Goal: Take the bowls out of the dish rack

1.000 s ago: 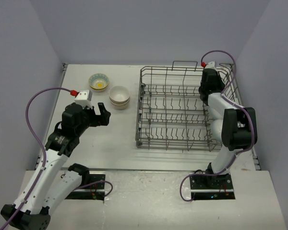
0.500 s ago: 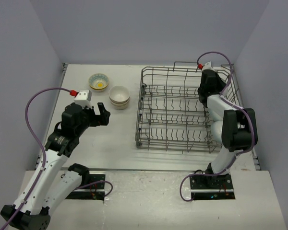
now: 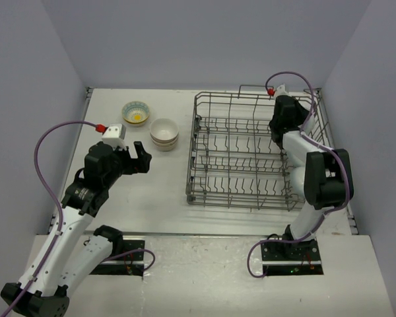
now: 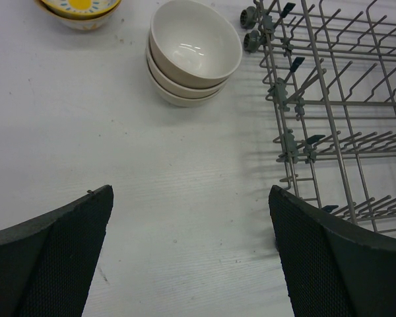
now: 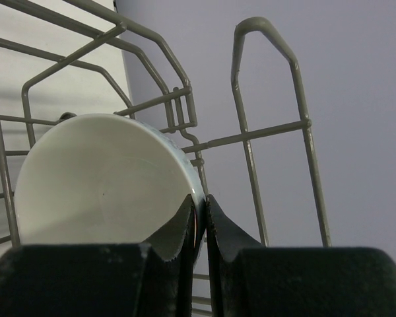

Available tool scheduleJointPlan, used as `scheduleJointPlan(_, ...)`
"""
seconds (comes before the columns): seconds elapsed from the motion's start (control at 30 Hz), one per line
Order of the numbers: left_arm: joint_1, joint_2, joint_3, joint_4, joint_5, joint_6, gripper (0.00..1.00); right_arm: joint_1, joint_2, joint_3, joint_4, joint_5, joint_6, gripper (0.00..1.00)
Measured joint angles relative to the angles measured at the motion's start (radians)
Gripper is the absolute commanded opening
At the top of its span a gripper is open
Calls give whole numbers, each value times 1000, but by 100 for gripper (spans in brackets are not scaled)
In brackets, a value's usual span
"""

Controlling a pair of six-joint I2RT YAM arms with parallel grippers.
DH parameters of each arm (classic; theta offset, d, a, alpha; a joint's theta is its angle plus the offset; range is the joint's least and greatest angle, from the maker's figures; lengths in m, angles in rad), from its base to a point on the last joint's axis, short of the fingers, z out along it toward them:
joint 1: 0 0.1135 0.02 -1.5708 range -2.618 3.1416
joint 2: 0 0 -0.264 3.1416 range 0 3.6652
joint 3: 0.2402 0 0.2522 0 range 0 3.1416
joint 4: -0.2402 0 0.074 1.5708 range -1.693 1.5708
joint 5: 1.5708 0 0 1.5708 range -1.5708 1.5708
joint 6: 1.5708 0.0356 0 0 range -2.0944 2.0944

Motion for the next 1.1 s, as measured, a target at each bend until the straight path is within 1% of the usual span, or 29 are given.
scheduleJointPlan(0.37,0,0,0,0,-10,0,100,5,-2,1,117,41,-122,0)
scheduleJointPlan(0.6,0,0,0,0,-34,0,100,23,-37,5,114,48,-124,0)
scheduleJointPlan(0.67,0,0,0,-1,-43,-1,100,34,-65,18,72,46,-89,0)
scheduleJointPlan(0.77,0,0,0,-1,-51,-1,100,65,-129,69,-62,31,17,0)
scheduleJointPlan(0.9,0,15,28,-22,-35,-9,100,151,-239,164,-237,-7,172,0)
scheduleJointPlan(1.0,-1,92,159,-45,24,-32,100,236,-304,249,-367,-51,303,0)
scheduleJointPlan(1.1,-44,237,379,-34,47,-56,100,326,-338,332,-481,-93,427,0)
